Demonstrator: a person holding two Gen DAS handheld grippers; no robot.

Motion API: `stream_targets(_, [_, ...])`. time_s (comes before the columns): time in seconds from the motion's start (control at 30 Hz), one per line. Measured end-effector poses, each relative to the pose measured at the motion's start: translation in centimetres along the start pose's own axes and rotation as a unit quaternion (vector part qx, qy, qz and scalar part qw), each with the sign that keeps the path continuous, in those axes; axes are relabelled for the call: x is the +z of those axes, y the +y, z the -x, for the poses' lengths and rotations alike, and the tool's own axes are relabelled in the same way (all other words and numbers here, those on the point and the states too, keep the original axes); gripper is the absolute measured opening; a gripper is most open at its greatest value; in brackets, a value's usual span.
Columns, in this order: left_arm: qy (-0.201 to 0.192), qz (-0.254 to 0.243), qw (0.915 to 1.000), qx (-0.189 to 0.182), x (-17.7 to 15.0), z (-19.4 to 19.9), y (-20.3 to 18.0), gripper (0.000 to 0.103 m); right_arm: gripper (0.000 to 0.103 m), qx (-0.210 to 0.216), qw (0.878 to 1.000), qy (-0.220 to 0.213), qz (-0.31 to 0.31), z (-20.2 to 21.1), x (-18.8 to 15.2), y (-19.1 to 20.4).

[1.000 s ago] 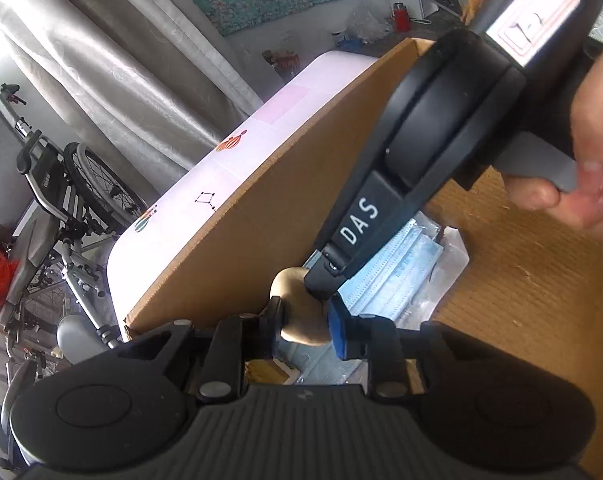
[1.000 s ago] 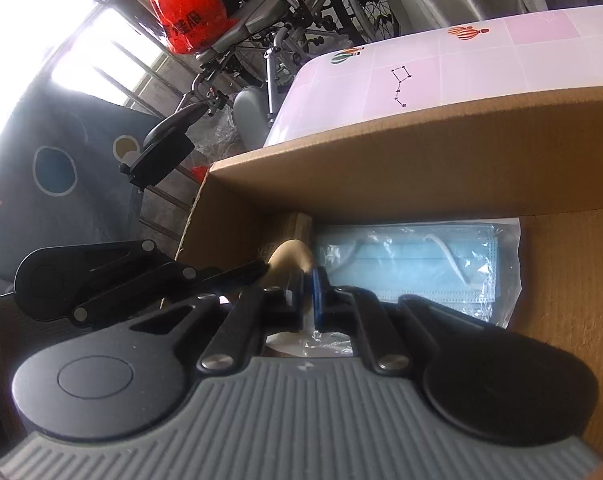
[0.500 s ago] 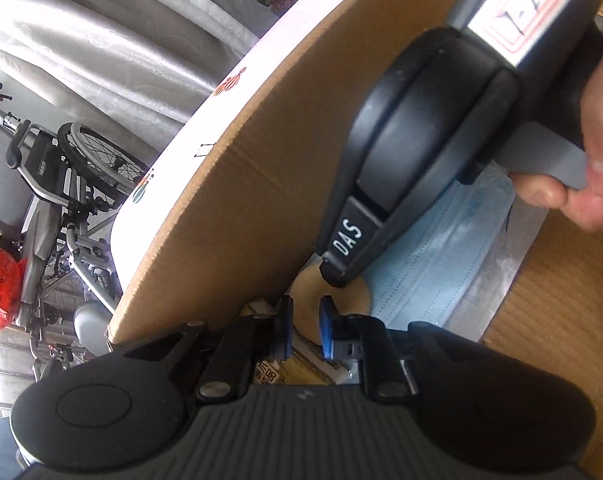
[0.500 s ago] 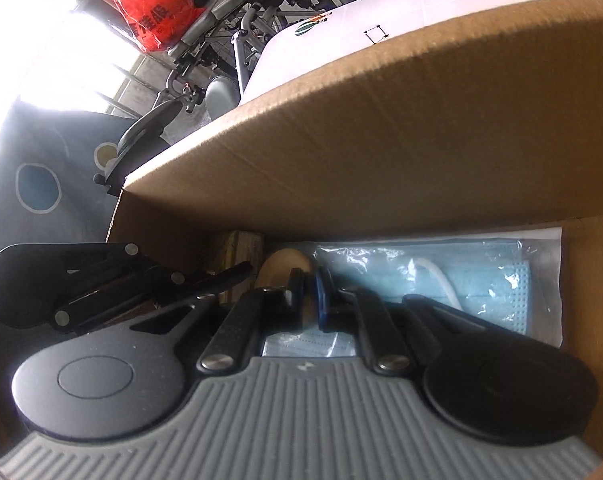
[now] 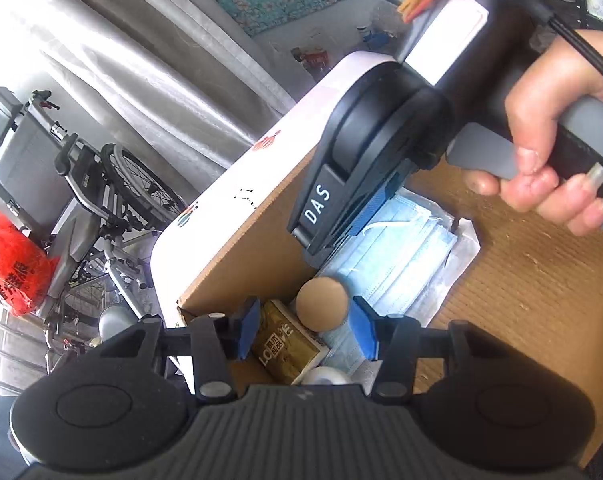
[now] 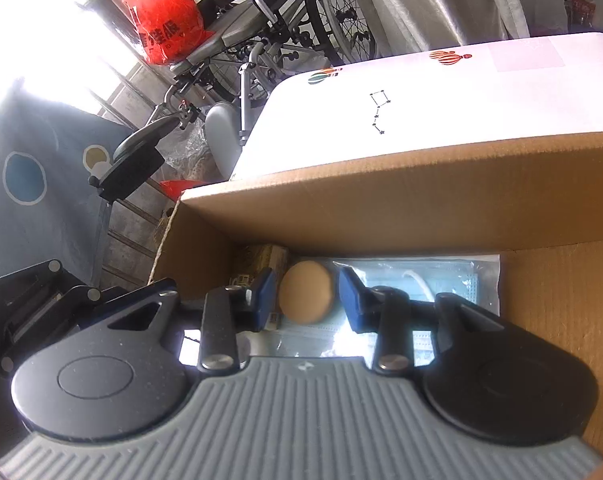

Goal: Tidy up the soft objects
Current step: 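Withdraw the right gripper and move it to the blue wet-wipes pack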

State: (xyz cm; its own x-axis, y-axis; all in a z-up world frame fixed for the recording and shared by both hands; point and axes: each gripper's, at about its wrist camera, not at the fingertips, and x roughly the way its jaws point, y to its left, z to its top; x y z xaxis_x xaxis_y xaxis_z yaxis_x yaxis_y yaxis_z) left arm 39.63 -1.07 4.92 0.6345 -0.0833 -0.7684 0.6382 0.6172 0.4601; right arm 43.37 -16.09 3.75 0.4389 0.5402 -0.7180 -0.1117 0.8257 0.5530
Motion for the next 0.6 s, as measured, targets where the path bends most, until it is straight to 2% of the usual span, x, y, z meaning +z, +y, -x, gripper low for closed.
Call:
stream_targets(0.07, [-0.016, 0.021, 0.9996, 0.011, -1.0, 2.5, 0.0, 0.052, 0.035, 0.023, 1.0, 0.0, 0.007, 1.9, -0.8, 0.8])
stream_targets(0.17, [-0.04, 0.061, 0.9972, 0.02, -3.2, 6.6, -0.2, 0.056, 0.035, 0.083, 0.994, 0.011, 0.072, 5.6, -3.0, 3.2])
stream_targets(0.3, [-0.065, 0.135, 0.9883, 0.03, -8.0, 12.6, -0.6, 0.059, 0.035, 0.143, 0.984, 0.037, 0.102, 10.4, -7.2, 5.2])
stream_targets(0.43, [-0.059, 0.198, 0.9782, 0.026, -13.7, 16.6, -2.9, 0.059, 0.035, 0.199, 0.972, 0.065, 0.11, 14.0, -11.9, 6.2])
stream_targets(0.6, [-0.041, 0.262, 0.9642, 0.009, -20.7, 19.4, -6.6, 0.059, 0.035, 0.219, 0.96, 0.095, 0.144, 17.2, -18.7, 8.1])
